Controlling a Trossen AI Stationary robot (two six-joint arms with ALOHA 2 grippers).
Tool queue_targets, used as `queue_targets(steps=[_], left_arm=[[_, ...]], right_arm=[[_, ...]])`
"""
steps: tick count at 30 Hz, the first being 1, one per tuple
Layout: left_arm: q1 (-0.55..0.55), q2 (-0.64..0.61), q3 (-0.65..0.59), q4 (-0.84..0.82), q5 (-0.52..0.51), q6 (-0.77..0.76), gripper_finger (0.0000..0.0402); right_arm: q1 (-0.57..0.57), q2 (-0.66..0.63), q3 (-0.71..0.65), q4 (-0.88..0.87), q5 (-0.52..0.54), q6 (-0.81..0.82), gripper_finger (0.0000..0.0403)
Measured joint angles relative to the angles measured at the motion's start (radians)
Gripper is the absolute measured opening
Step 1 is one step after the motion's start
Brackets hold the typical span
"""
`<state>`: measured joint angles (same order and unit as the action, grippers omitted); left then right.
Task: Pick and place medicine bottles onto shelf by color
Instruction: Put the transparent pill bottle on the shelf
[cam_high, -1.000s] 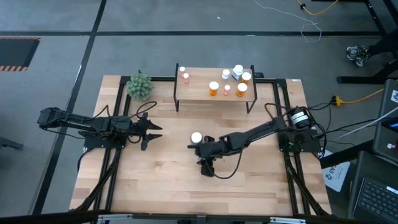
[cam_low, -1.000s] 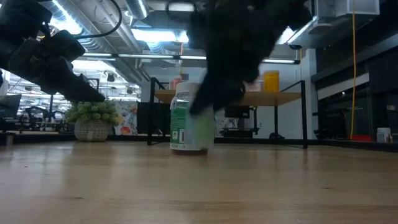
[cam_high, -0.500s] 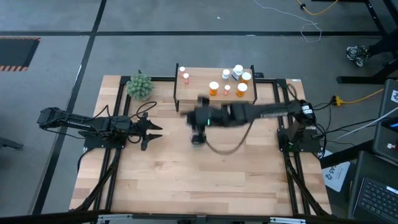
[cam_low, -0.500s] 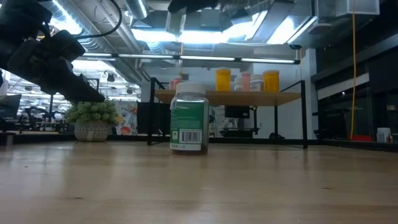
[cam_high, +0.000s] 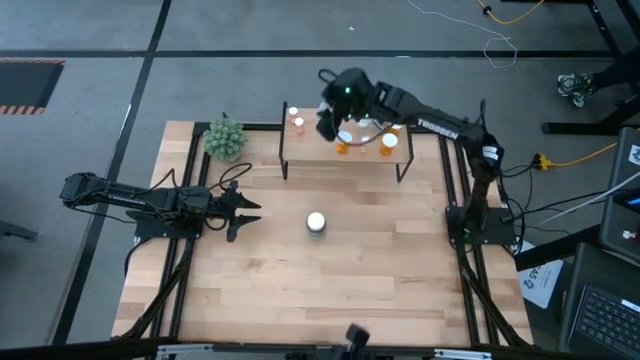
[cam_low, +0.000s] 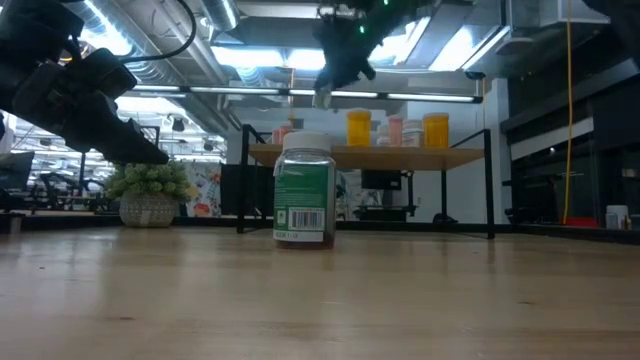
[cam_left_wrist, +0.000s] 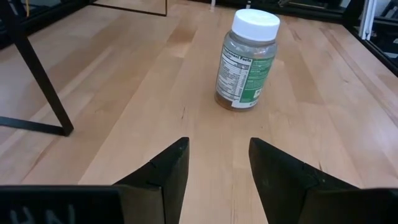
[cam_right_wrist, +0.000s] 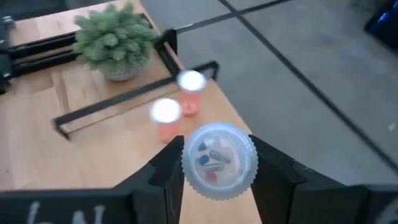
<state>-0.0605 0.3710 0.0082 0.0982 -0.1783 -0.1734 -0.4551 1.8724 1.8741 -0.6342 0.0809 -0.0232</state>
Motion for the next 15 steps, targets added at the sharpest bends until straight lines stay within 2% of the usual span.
queue_targets(steps=[6,15], left_arm=[[0.0,0.0,0.0,-0.001,0.0,0.0,0.0163],[0.0,0.0,0.0,0.0,0.0,0.0,0.0163]], right_arm=[[-0.081,0.015,0.0,0.018,-0.108,0.019,0.0142],[-0.088,0.082,-0.001,-0.019,-0.112,0.015,0.0142]])
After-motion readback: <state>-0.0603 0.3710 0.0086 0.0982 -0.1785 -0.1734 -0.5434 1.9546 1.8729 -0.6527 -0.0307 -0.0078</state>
